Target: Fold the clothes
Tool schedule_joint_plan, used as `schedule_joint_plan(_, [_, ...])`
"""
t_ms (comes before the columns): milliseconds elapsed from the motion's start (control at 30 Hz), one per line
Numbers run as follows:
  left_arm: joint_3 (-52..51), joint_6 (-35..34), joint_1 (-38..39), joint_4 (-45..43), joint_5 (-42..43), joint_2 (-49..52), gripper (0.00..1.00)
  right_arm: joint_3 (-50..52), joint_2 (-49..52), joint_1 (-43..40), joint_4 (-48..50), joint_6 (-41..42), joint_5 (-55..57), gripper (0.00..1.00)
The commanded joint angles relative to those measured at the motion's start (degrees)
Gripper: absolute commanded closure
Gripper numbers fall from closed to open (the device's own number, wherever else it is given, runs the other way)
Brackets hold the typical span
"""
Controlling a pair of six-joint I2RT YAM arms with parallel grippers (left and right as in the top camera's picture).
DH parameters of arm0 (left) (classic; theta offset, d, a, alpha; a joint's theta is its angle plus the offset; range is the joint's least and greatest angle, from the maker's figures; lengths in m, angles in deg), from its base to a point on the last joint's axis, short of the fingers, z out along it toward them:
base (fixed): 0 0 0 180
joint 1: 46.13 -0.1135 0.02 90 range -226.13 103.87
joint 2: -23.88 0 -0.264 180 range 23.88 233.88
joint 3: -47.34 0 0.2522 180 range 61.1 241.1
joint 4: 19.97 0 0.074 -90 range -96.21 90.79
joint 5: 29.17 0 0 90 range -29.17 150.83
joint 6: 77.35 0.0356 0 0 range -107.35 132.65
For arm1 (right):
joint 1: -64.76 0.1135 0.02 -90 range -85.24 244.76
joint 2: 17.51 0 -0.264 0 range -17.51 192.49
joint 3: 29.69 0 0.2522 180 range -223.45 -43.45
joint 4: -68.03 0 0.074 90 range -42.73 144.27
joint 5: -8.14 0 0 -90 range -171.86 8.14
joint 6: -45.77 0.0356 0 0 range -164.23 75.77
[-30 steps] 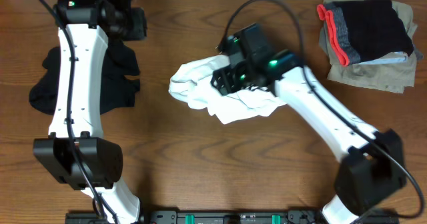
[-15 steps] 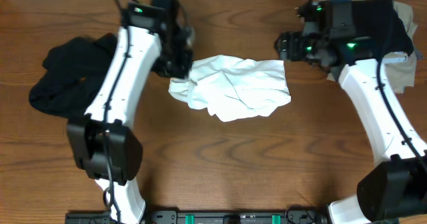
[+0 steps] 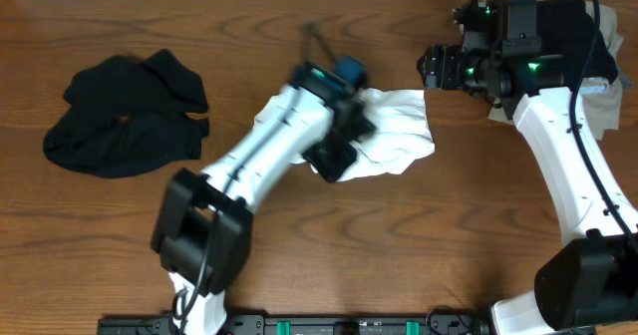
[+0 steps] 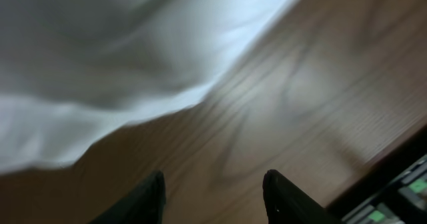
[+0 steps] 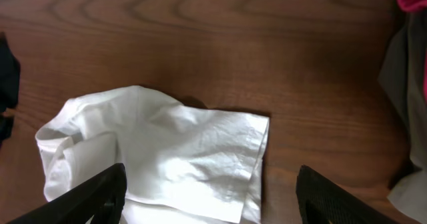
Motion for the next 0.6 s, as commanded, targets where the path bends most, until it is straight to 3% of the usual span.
schedule_joint_plan(0, [-0.92,2.56,5.53,-1.86,-9.18,0.07,0.50,-0.57,0.48,-1.18,-0.15,-0.90,-0.24,0.21])
schedule_joint_plan(200, [-8.37,-2.64,12.81,-16.35,-24.98,0.07,0.50,-0.57,0.48,-1.36,-0.37,-0.90,-0.24,0.20])
schedule_joint_plan(367, [-18.16,-6.82,13.86,-28.94,-34.25,0.07,0.50,-0.57,0.48,-1.36,-0.98,-1.31,-0.24,0.20])
schedule_joint_plan(567, [-22.34,-13.79,13.86,-33.20,-40.83,0.07,0.50,-0.57,0.48,-1.36,-0.79,-1.29,-0.28,0.20])
